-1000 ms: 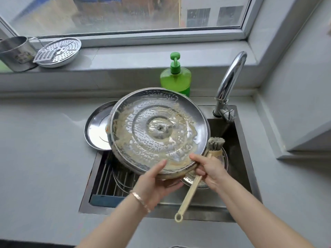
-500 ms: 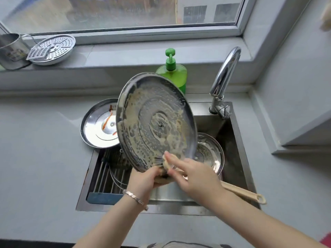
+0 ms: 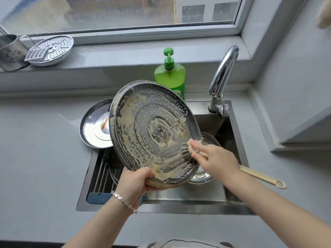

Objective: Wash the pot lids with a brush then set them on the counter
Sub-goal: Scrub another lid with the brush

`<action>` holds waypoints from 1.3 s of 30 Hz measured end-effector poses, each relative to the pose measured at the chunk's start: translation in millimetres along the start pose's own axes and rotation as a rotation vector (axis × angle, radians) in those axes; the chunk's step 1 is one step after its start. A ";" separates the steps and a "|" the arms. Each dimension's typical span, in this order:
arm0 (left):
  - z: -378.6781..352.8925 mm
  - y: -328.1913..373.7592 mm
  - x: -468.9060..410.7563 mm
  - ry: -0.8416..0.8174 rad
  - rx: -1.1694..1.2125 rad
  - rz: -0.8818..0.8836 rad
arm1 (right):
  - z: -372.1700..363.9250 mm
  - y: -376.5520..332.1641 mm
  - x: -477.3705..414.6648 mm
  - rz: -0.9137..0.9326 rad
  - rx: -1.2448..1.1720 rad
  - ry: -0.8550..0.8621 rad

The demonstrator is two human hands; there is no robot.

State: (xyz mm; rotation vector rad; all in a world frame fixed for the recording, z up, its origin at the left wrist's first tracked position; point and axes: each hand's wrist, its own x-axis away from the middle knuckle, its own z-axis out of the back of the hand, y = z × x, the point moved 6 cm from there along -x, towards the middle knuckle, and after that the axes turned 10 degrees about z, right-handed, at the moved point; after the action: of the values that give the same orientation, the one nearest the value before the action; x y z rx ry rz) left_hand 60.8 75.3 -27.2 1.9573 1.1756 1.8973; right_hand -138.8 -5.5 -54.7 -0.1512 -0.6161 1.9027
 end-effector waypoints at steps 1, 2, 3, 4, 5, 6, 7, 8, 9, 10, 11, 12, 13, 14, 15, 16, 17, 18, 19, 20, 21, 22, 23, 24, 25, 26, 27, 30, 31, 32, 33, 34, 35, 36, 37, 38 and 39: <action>-1.6 0.9 -0.4 -0.003 -0.001 -0.006 | -6.7 -20.2 5.9 0.105 0.007 -0.029; -2.2 2.4 -0.7 0.001 -0.005 -0.011 | -11.6 -39.8 13.5 0.195 -0.021 -0.051; -0.9 4.4 -0.6 0.010 -0.011 -0.015 | -13.0 -44.3 17.2 0.225 -0.013 -0.055; 1.0 6.2 -0.1 0.017 -0.022 -0.016 | -7.6 -32.3 14.6 0.186 0.026 -0.038; 2.3 7.8 1.2 0.018 -0.038 -0.013 | -0.7 -9.4 7.1 0.084 0.060 -0.022; 2.2 8.9 2.7 0.010 -0.054 -0.007 | 5.2 13.8 0.1 -0.023 0.072 0.004; 1.1 9.3 3.5 0.001 -0.063 -0.001 | 7.2 26.5 -2.8 -0.086 0.089 0.022; 0.0 9.8 4.1 -0.005 -0.071 0.000 | 4.8 25.2 -1.4 -0.075 0.085 0.018; -0.8 10.2 4.1 -0.007 -0.080 -0.002 | -2.3 11.6 3.2 0.000 0.091 -0.008; -0.7 10.6 4.1 -0.003 -0.093 -0.002 | -11.3 -6.2 9.1 0.089 0.064 -0.042; 0.4 10.8 4.6 -0.001 -0.109 0.001 | -16.5 -16.7 14.1 0.141 0.043 -0.076; 1.8 11.0 5.5 -0.002 -0.125 0.006 | -15.3 -11.7 13.1 0.136 0.057 -0.078; 2.7 11.0 6.7 -0.012 -0.142 0.013 | -7.7 4.2 6.1 0.063 0.078 -0.057; 1.7 10.6 8.4 -0.028 -0.157 0.020 | -0.3 23.6 -2.5 -0.029 0.074 -0.009; -0.6 9.7 9.6 -0.047 -0.169 0.028 | 4.9 34.7 -8.6 -0.094 0.083 0.033; -3.4 8.6 9.9 -0.063 -0.173 0.036 | 4.4 33.2 -10.9 -0.086 0.080 0.052; -5.5 7.6 9.2 -0.073 -0.169 0.043 | -0.6 20.4 -9.8 -0.024 0.080 0.042; -6.8 7.0 8.5 -0.078 -0.157 0.051 | -7.3 5.0 -7.5 0.057 0.066 0.032; -6.1 6.8 7.3 -0.082 -0.145 0.058 | -9.4 -5.3 -5.1 0.105 0.047 0.021; -4.8 6.9 6.4 -0.088 -0.143 0.060 | -4.7 -1.1 -7.2 0.098 0.065 0.025; -3.8 7.1 6.4 -0.104 -0.152 0.059 | 5.5 13.9 -12.8 0.028 0.081 0.044; -4.5 7.5 7.3 -0.128 -0.170 0.059 | 15.8 31.9 -18.7 -0.068 0.067 0.082; -5.7 7.5 8.3 -0.149 -0.187 0.063 | 22.9 42.6 -22.8 -0.133 0.072 0.112; -6.9 7.0 8.7 -0.162 -0.196 0.067 | 23.6 40.6 -23.9 -0.117 0.075 0.115; -8.0 6.4 7.9 -0.170 -0.195 0.072 | 17.1 28.2 -22.3 -0.039 0.093 0.088; -8.1 6.1 7.0 -0.172 -0.191 0.075 | 8.9 12.1 -18.8 0.047 0.089 0.065; -7.1 6.6 6.3 -0.173 -0.190 0.075 | 4.8 2.2 -16.2 0.097 0.082 0.051; -3.2 8.1 6.9 -0.170 -0.246 0.055 | 24.3 39.9 -26.3 -0.087 0.096 0.110; -3.7 8.1 7.8 -0.176 -0.265 0.051 | 28.3 49.2 -28.3 -0.146 0.091 0.131; -4.5 8.0 8.3 -0.179 -0.277 0.054 | 25.7 45.9 -27.8 -0.123 0.090 0.118; -5.3 8.1 8.3 -0.181 -0.283 0.058 | 16.2 32.1 -25.1 -0.040 0.099 0.075; -5.3 8.0 7.9 -0.182 -0.285 0.062 | 6.3 14.5 -20.2 0.049 0.082 0.050; -4.7 8.7 7.5 -0.185 -0.287 0.062 | 1.7 3.3 -16.5 0.104 0.058 0.047; -3.2 9.6 7.2 -0.186 -0.292 0.058 | 3.6 6.6 -17.8 0.102 0.064 0.061; -2.2 10.4 7.1 -0.183 -0.307 0.054 | 12.1 19.5 -21.7 0.040 0.061 0.095; -2.3 10.8 7.3 -0.180 -0.328 0.050 | 19.7 35.8 -25.5 -0.053 0.041 0.134; -3.5 10.7 7.6 -0.176 -0.352 0.046 | 24.4 45.1 -26.8 -0.122 0.034 0.163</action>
State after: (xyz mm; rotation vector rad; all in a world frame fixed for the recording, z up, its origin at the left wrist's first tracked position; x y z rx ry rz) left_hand 61.1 71.5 -14.1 1.9196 0.6998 1.7642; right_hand -174.3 -50.9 -60.3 -0.2388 -0.4716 1.7623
